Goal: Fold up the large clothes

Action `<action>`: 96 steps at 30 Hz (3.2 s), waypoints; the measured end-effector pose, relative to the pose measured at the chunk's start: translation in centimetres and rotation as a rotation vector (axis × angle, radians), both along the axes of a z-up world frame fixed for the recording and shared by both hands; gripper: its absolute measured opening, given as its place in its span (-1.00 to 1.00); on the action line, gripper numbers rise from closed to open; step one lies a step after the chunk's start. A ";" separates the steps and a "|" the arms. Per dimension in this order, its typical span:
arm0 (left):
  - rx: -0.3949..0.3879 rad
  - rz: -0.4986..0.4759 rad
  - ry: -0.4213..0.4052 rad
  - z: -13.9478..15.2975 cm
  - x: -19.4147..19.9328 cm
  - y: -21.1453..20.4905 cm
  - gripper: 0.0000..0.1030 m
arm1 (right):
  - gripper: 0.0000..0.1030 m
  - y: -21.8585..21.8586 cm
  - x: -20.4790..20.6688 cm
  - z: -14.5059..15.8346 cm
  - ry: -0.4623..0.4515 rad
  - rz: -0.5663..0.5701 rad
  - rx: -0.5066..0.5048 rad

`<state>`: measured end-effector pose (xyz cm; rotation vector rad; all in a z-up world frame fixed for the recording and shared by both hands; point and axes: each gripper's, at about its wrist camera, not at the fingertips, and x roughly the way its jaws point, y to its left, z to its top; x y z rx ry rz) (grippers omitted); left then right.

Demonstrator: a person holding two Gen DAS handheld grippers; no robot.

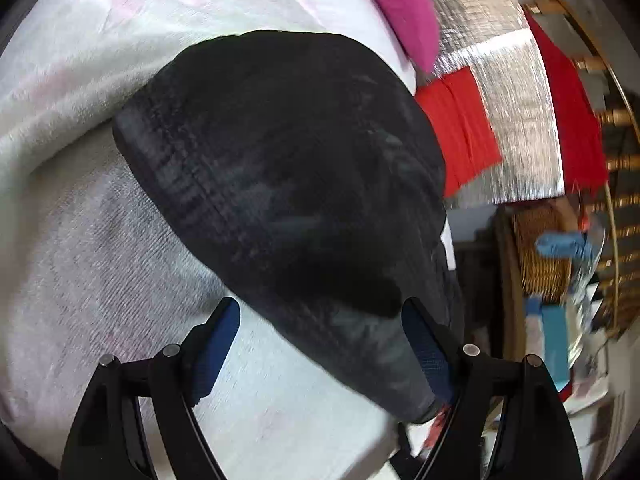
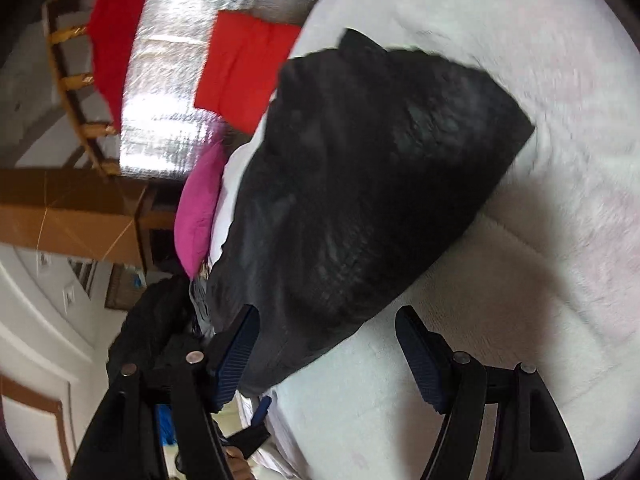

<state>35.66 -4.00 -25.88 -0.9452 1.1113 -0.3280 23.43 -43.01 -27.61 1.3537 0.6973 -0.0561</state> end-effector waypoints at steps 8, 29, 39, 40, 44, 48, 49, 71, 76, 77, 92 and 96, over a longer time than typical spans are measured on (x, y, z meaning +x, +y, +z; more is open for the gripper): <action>-0.075 0.075 0.018 -1.7 1.5 0.8 0.62 | 0.45 -0.7 2.7 -1.3 -0.010 -0.130 0.028; 0.021 0.060 -0.089 -0.6 -0.1 2.9 -0.52 | -0.29 -1.1 2.2 1.0 -0.024 -0.156 -0.157; 0.059 0.009 -0.109 -0.1 -7.0 3.0 -0.53 | -0.29 0.1 -4.4 1.8 -0.021 -0.118 -0.159; 0.068 -0.002 -0.112 -0.1 -7.8 3.0 -0.53 | -0.29 0.2 -5.3 1.7 -0.021 -0.117 -0.152; 0.102 -0.049 -0.101 -0.5 -9.7 2.8 -0.31 | -0.29 0.5 -7.8 1.3 -0.005 -0.099 -0.145; 0.122 -0.078 0.016 -1.0 -9.9 3.3 0.10 | 0.19 0.3 -7.4 0.9 0.089 -0.067 -0.088; 0.145 -0.113 0.040 -0.5 -10.2 3.5 0.16 | 0.37 0.4 -7.4 0.9 0.132 -0.046 -0.087; 0.749 -0.454 -0.096 5.5 4.1 -10.5 0.64 | 0.50 0.4 12.1 8.8 0.323 0.328 -0.651; 0.834 -0.526 -0.183 3.2 3.5 -12.3 0.40 | 0.51 3.1 14.9 7.2 0.360 0.396 -0.852; 0.823 -0.518 -0.190 3.2 3.8 -12.2 0.13 | 0.27 3.1 14.7 6.8 0.361 0.407 -0.869; 0.682 -0.389 -0.234 4.2 8.9 -12.7 -0.69 | -0.83 0.6 16.6 8.9 0.265 0.337 -0.899; 0.749 -0.440 -0.217 4.3 7.6 -12.7 -0.38 | -0.84 0.3 17.7 7.3 0.304 0.354 -0.889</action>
